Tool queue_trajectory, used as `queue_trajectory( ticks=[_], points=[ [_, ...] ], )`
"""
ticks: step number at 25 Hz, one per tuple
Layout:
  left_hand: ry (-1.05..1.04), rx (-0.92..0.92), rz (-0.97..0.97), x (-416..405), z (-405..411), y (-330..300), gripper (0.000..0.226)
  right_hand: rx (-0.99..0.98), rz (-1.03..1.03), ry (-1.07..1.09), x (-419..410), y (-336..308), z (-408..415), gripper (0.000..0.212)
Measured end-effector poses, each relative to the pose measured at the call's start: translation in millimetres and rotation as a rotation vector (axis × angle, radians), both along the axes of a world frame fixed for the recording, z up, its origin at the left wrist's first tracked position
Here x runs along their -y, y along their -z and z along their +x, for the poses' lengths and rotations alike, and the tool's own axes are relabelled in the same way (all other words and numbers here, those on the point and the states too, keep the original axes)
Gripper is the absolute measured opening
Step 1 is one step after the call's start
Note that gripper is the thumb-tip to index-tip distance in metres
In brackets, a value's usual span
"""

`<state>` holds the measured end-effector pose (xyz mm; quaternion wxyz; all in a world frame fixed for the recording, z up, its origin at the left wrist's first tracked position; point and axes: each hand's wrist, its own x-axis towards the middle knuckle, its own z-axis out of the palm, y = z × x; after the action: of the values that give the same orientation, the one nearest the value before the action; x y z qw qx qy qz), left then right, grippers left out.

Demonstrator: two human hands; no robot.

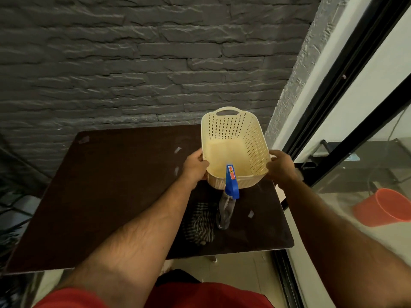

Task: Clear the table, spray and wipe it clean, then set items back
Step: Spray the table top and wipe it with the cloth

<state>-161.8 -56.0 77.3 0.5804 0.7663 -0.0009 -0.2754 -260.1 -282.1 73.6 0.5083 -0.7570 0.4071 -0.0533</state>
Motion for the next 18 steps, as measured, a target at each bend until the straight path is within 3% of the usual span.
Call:
queue_trajectory(
  ticks=[5,12,18],
  points=[
    [-0.13,0.053,-0.031,-49.8,18.5,-42.0,0.051,0.047,-0.033,-0.172,-40.0,-44.5,43.8,0.037],
    [-0.252,0.154,-0.073,-109.0,44.9,-76.7,0.049,0.1,0.045,-0.218,-93.0,-93.4,87.9,0.038],
    [-0.293,0.149,-0.054,-181.1,73.9,-73.6,0.049,0.068,0.012,-0.259,-164.3,-84.3,128.5,0.035]
  ],
)
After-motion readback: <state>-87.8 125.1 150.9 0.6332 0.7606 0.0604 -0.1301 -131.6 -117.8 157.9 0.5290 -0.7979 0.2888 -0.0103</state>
